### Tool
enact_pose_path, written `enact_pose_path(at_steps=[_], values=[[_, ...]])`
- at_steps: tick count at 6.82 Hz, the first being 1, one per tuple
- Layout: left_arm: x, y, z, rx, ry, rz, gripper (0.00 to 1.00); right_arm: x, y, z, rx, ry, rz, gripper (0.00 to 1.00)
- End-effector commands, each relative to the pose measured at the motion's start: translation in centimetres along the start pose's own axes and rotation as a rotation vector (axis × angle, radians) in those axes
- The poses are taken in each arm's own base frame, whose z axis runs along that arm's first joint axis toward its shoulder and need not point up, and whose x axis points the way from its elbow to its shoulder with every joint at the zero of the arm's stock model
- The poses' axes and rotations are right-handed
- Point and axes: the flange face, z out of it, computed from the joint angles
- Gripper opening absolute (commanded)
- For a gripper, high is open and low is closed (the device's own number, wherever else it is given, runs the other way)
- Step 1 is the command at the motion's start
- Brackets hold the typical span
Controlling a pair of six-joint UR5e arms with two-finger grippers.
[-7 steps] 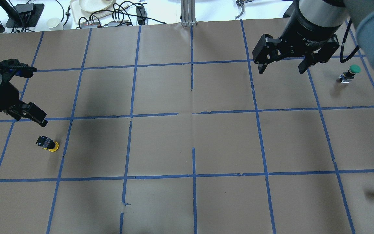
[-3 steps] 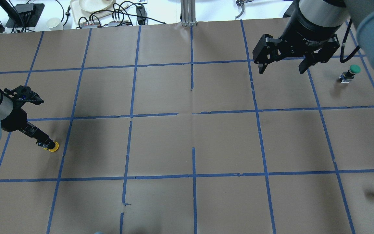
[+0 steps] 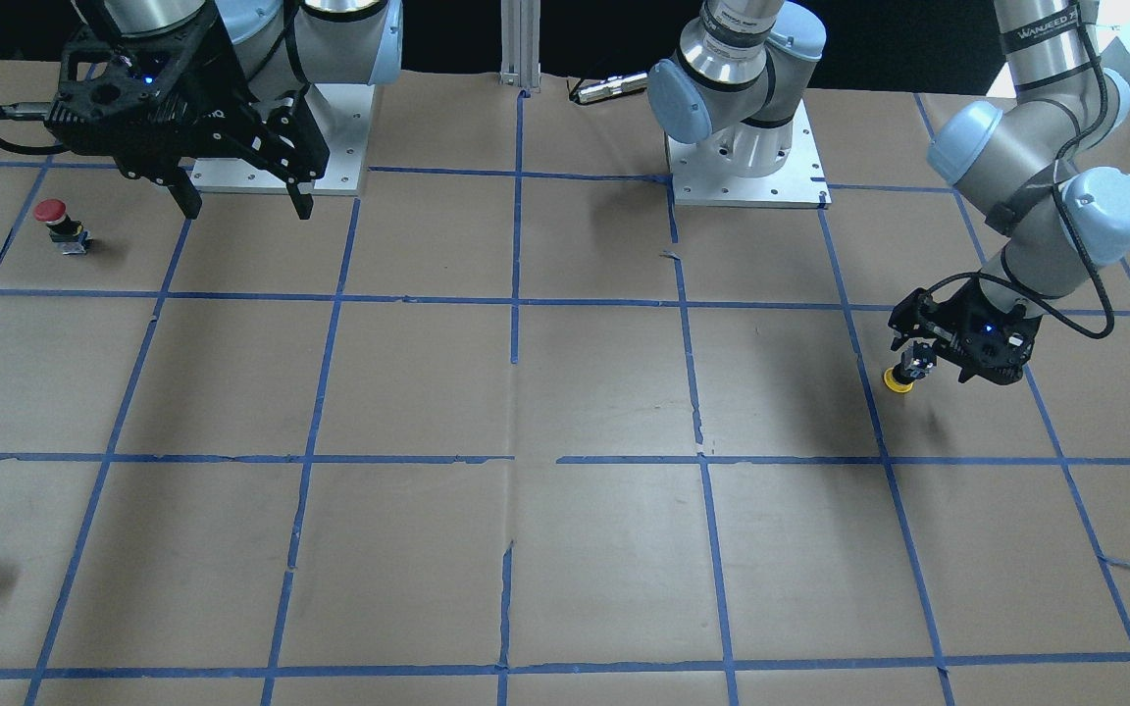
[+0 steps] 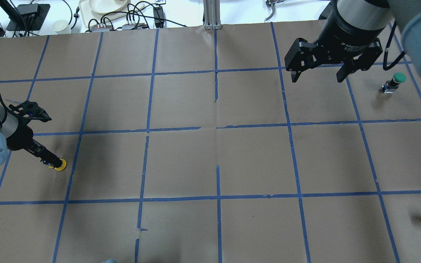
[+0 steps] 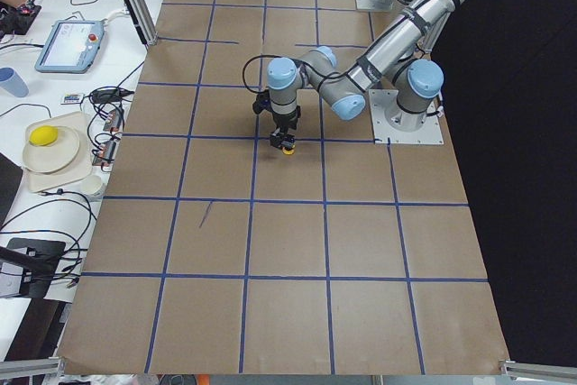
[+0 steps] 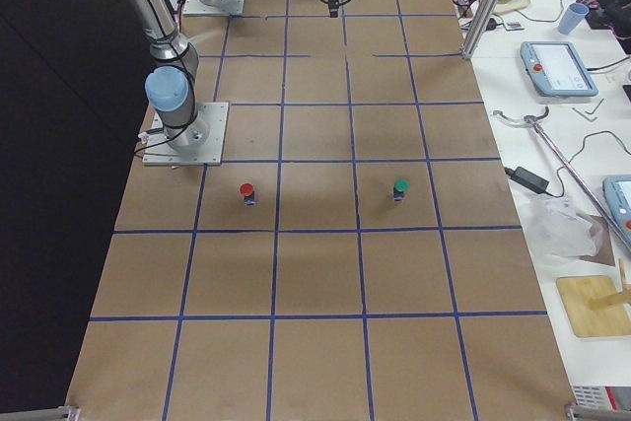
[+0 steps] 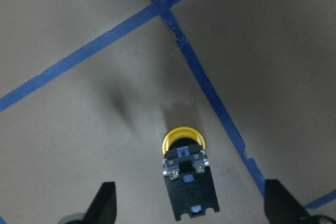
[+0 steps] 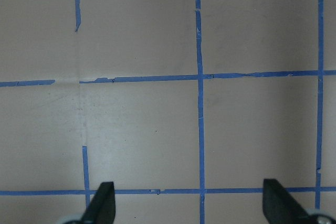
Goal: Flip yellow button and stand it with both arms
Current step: 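Lower the left gripper over the yellow button and close on its body, then lift the yellow button with the left gripper while the right gripper approaches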
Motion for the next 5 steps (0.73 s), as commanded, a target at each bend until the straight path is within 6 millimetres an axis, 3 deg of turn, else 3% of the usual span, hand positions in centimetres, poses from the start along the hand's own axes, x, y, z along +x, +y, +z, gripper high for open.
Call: enact_pose_path(at_steps=[1, 3, 5], values=[[-0.25, 0.01, 0.37, -0.004, -0.015, -0.005, 0.75, 0.04, -0.43, 0.20, 0.004, -0.002, 0.001, 1.00], [0.64, 0.37, 0.68, -0.040, 0.048, -0.076, 0.44, 0.41, -0.86, 0.05, 0.005, -0.026, 0.021, 1.00], [0.60, 0.30, 0.51, -0.035, 0.048, -0.078, 0.04, 0.23, -0.63, 0.09, 0.000, -0.031, 0.018, 1.00]])
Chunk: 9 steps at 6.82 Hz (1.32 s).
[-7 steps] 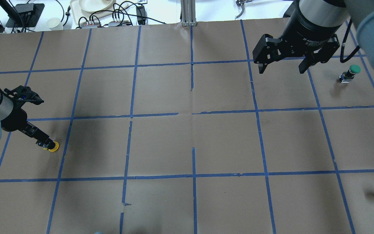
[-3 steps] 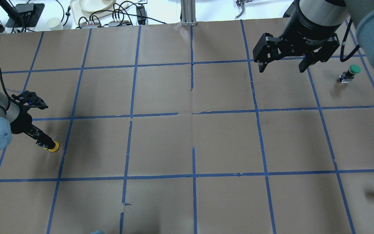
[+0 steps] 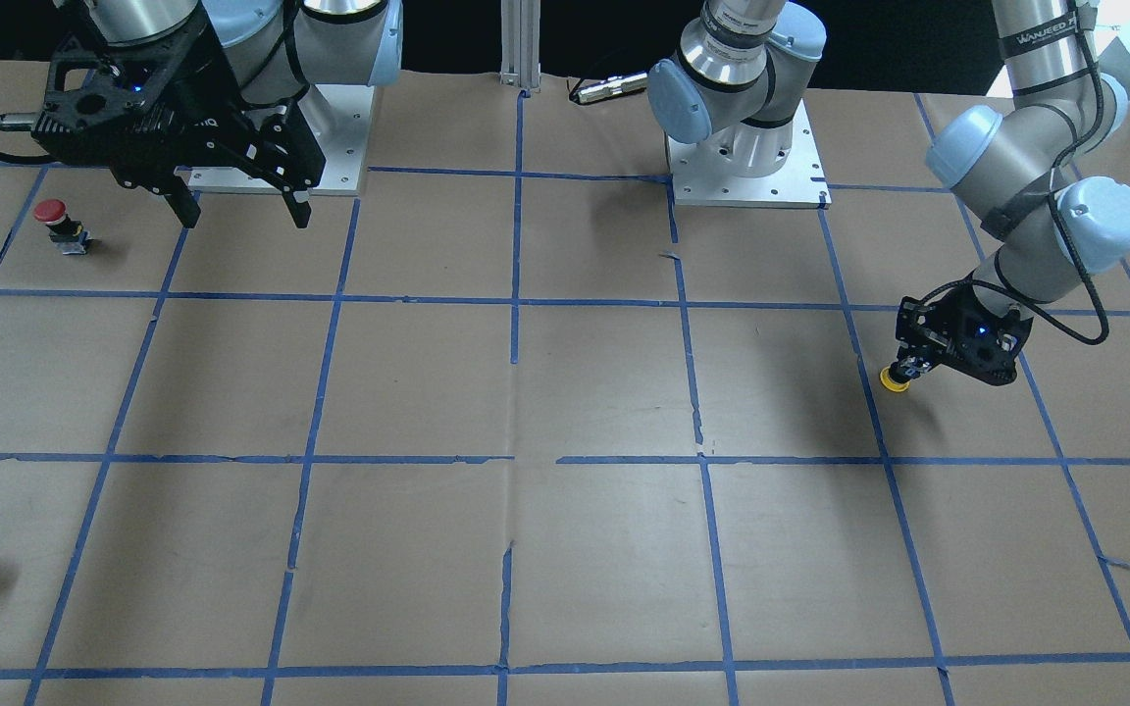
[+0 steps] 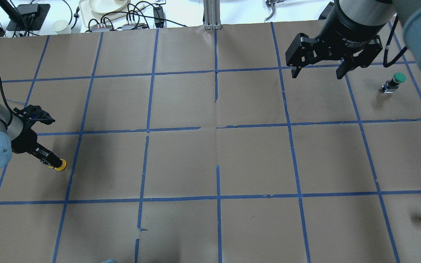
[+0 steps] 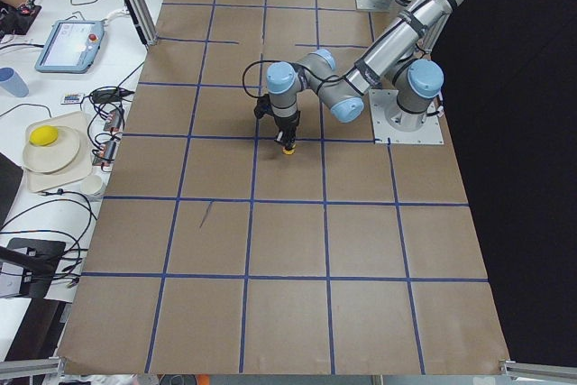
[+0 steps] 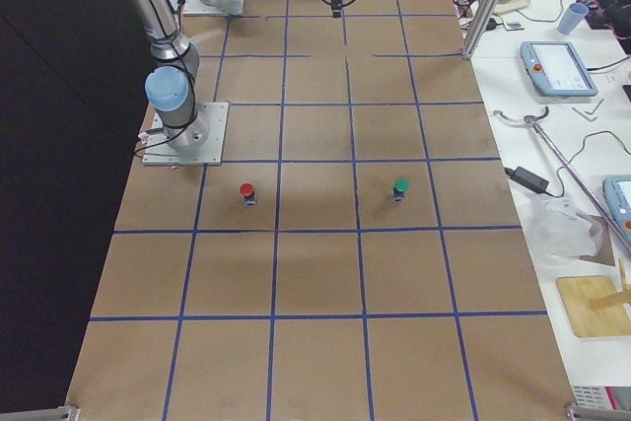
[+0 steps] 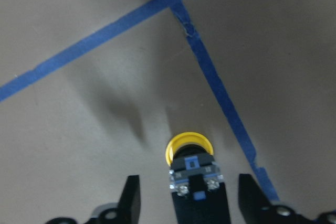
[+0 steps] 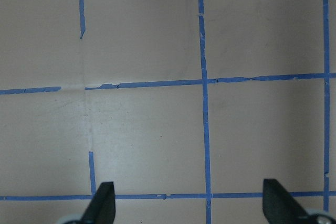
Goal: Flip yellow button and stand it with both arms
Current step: 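Lift the yellow button with the left gripper while the right gripper approaches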
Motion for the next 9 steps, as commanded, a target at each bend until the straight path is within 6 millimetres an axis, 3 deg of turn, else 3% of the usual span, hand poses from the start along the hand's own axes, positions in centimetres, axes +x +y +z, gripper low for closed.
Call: enact_pose_path(at_steps=[1, 2, 3, 5, 7, 9], values=[[0.1, -0.2, -1.6, 0.023, -0.023, -0.014, 0.01, -0.2, 0.1, 0.0, -0.003, -0.007, -0.002, 1.00], [1.4, -0.3, -4.1, 0.061, -0.054, -0.013, 0.01, -0.2, 0.1, 0.0, -0.003, -0.007, -0.002, 1.00], [3.8, -0.8, -6.2, 0.203, 0.062, -0.026, 0.01, 0.1, 0.0, 0.0, -0.010, -0.005, 0.005, 1.00], [7.8, -2.1, -6.8, 0.291, 0.285, -0.065, 0.01, 1.2, -0.2, 0.3, -0.071, -0.127, 0.083, 1.00], [12.5, -4.0, -9.2, 0.272, 0.565, -0.198, 0.01, 8.4, -0.6, 0.4, -0.189, -0.290, 0.264, 1.00], [16.1, -5.6, -12.6, 0.314, 1.016, -0.385, 0.01, 11.7, -0.3, 0.6, -0.266, -0.474, 0.376, 1.00]])
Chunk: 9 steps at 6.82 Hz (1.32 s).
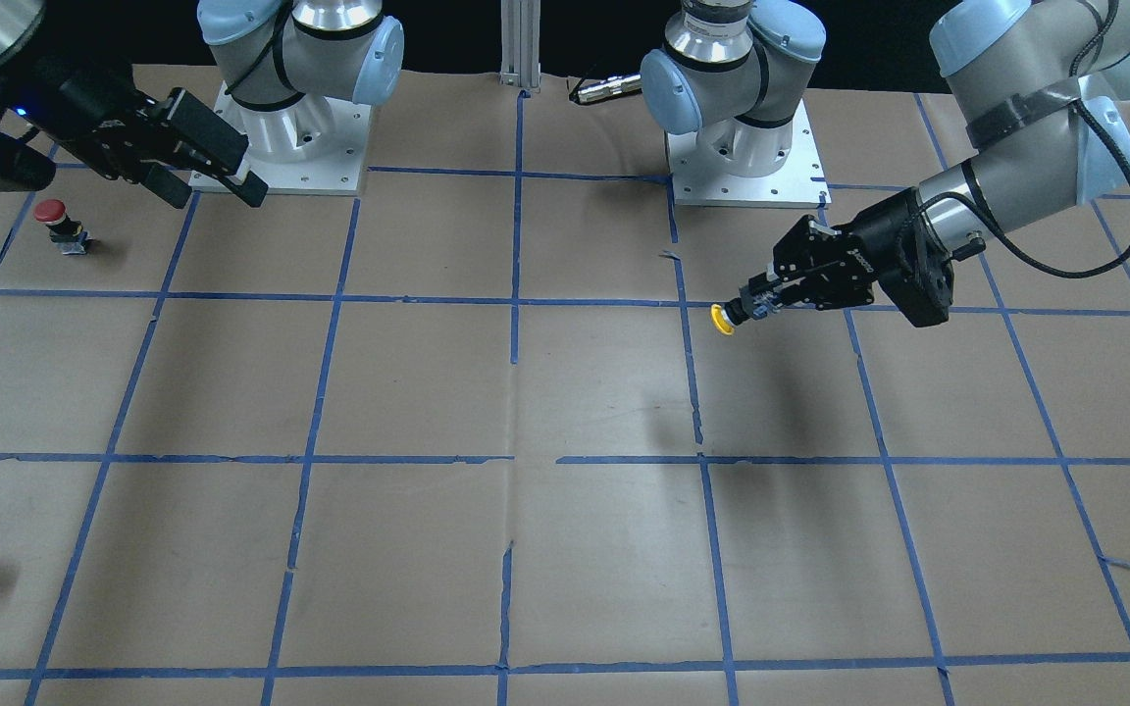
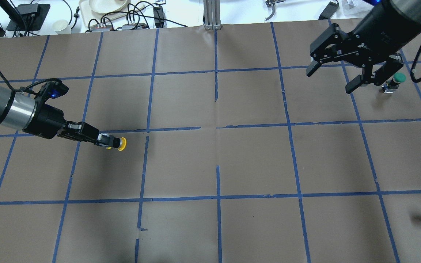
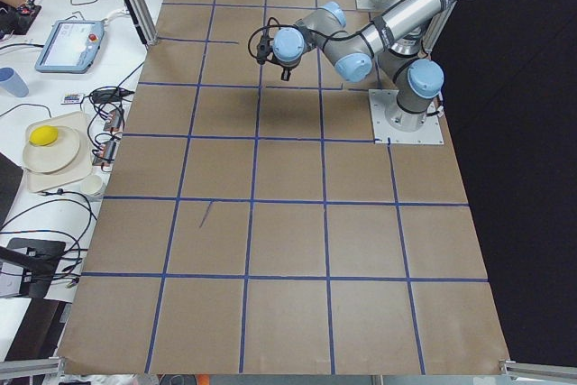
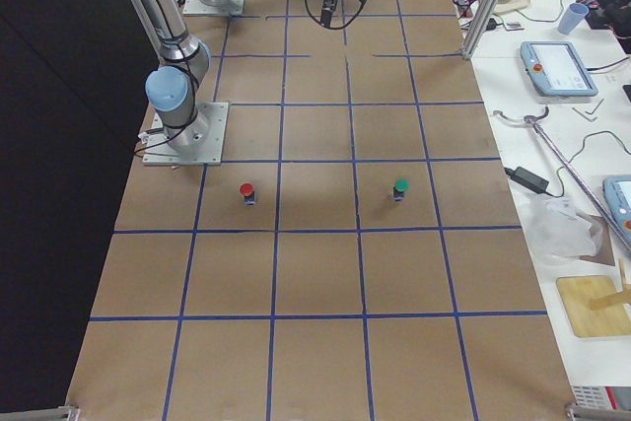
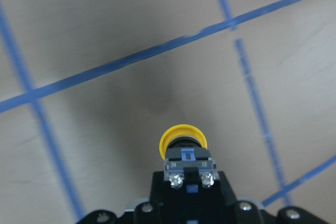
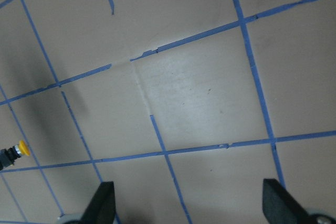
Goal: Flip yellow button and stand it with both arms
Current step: 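Lift the yellow button with the left gripper while the right gripper approaches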
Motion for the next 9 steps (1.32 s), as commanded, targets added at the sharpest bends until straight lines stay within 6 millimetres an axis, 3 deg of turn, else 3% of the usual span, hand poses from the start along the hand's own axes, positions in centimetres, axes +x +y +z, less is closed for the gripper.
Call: enact_pose_path(at_steps=[1, 3, 4, 5, 6, 8, 9], values=[[5.7, -0.7, 1.8, 0.047, 0.335, -0.154, 0.01, 3.5, -0.1, -1.2, -0.109, -0.214, 0.136, 1.00], [12.6, -1.6, 6.1, 0.109, 0.559, -0.141, 0.01, 4.5, 1.9, -1.3, -0.242, -0.359, 0.240, 1.00], [14.6, -1.8, 7.1, 0.140, 0.637, -0.145, 0.01, 3.9, 4.6, -1.3, -0.322, -0.383, 0.300, 1.00], [16.3, -2.1, 8.4, 0.163, 0.712, -0.152, 0.01, 2.3, 5.3, -1.3, -0.348, -0.560, 0.351, 1.00], [18.4, -1.8, 9.9, 0.163, 0.771, -0.152, 0.01, 1.4, 6.2, -1.3, -0.340, -0.589, 0.338, 1.00], [19.9, -1.7, 10.5, 0.200, 0.859, -0.208, 0.01, -2.9, 6.8, 1.5, -0.380, -0.696, 0.290, 1.00], [21.0, -1.3, 10.6, 0.217, 0.896, -0.222, 0.01, -2.8, 6.7, 2.0, -0.367, -0.692, 0.256, 1.00]])
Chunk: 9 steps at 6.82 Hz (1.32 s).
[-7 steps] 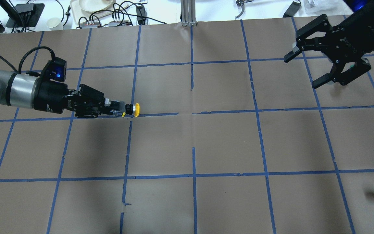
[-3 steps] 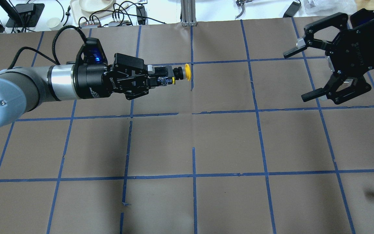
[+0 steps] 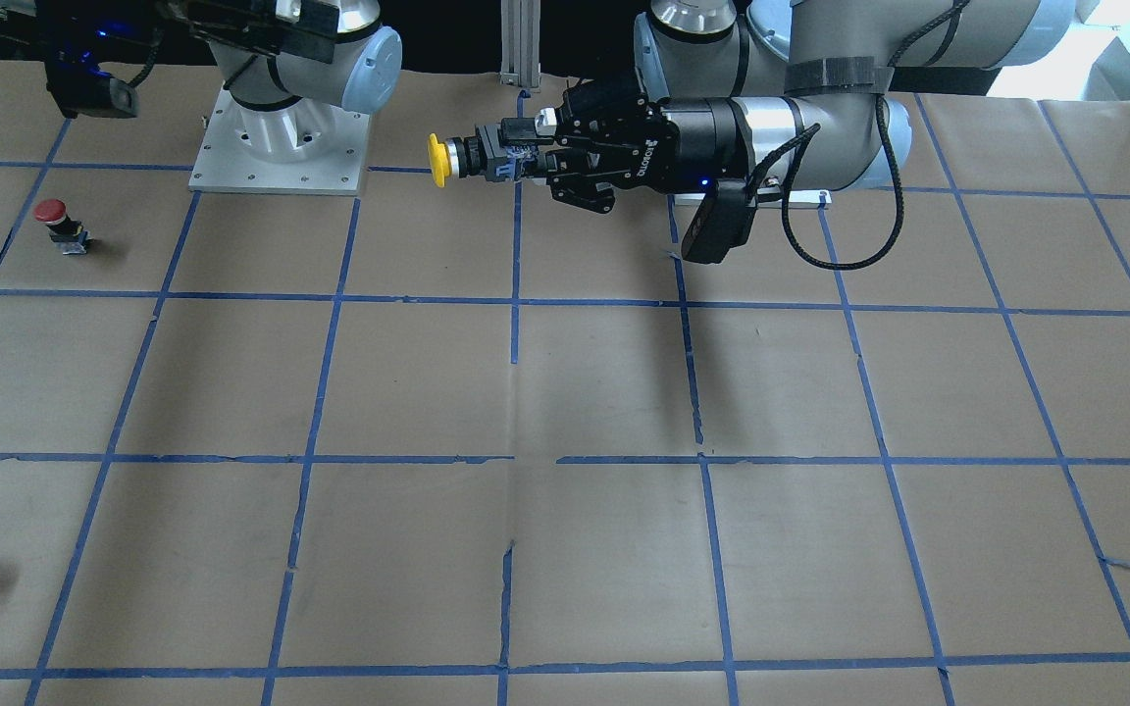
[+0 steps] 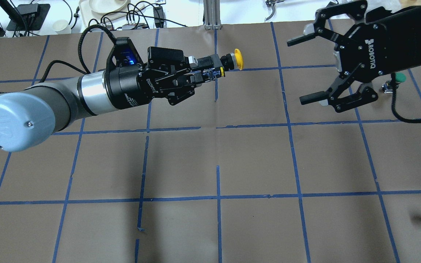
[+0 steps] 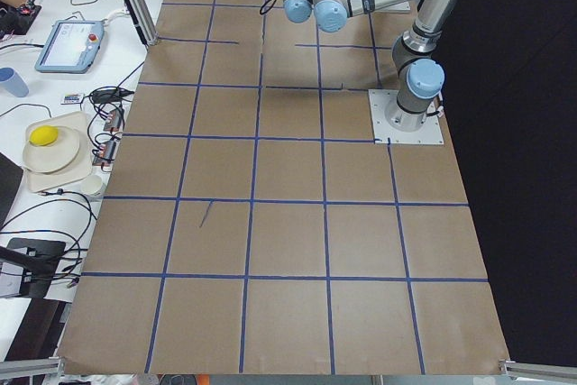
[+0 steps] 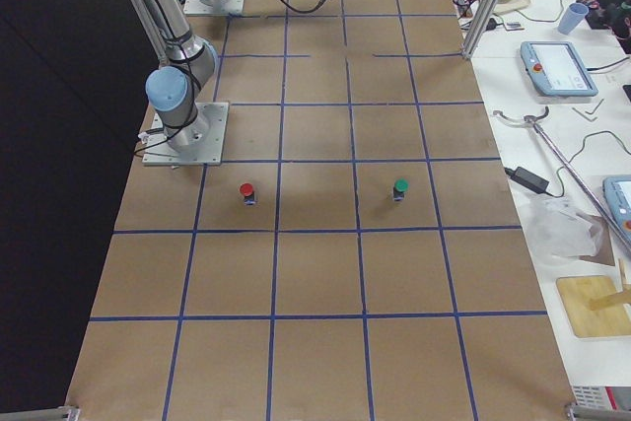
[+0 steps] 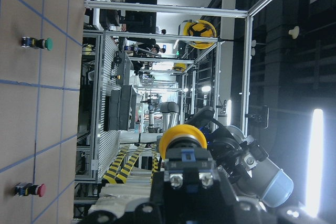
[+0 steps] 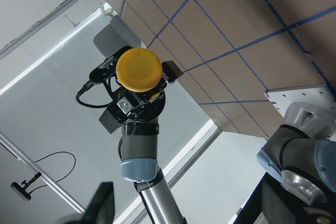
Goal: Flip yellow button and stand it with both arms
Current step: 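Raise the yellow button with the left gripper while the right gripper meets it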
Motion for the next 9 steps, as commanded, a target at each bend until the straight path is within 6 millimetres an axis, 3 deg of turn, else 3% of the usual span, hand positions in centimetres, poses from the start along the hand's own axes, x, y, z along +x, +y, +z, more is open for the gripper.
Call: enact_pose_path(at_steps=[1, 4, 5, 6, 9], values=[[0.2, 0.9, 1.6, 0.035, 0.070, -0.043, 0.01, -0.7, -0.9, 0.8, 0.028, -0.008, -0.114, 1.00], [0.0, 1.7, 2.4, 0.026, 0.070, -0.079, 0.01, -2.1, -4.3, 0.3, 0.067, -0.014, -0.196, 0.99], [0.2, 2.3, 3.2, 0.034, 0.097, -0.091, 0.01, -2.6, -5.4, 1.4, 0.059, -0.018, -0.235, 0.99], [0.4, 2.6, 3.7, 0.030, 0.102, -0.096, 0.01, -2.6, -4.9, 3.6, 0.021, 0.007, -0.244, 0.99], [0.8, 2.5, 3.7, 0.027, 0.103, -0.087, 0.01, -3.2, -4.2, 4.0, 0.020, 0.033, -0.203, 1.00]])
